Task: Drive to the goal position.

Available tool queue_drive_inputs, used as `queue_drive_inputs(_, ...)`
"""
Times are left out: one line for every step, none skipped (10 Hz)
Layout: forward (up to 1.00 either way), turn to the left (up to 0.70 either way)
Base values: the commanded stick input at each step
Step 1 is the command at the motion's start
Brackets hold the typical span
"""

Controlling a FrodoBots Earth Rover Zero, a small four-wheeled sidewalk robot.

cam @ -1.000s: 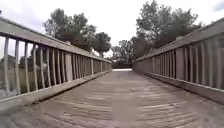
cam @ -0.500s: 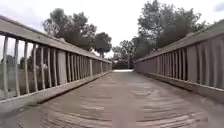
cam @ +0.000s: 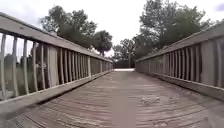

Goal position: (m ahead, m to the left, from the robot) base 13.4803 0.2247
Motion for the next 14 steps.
queue_drive_inputs(0.7,-0.35)
queue_drive_inputs(0.7,-0.27)
queue_drive_inputs(0.7,0.0)
queue_drive_inputs(0.7,0.0)
queue_drive_inputs(0.7,0.0)
queue_drive_inputs(0.7,0.0)
queue_drive_inputs(0.7,0.0)
queue_drive_inputs(0.7,0.0)
queue_drive_inputs(0.7,0.0)
queue_drive_inputs(0.7,0.0)
queue_drive_inputs(0.7,0.0)
queue_drive_inputs(0.7,0.0)
queue_drive_inputs(0.7,0.0)
queue_drive_inputs(0.7,0.0)
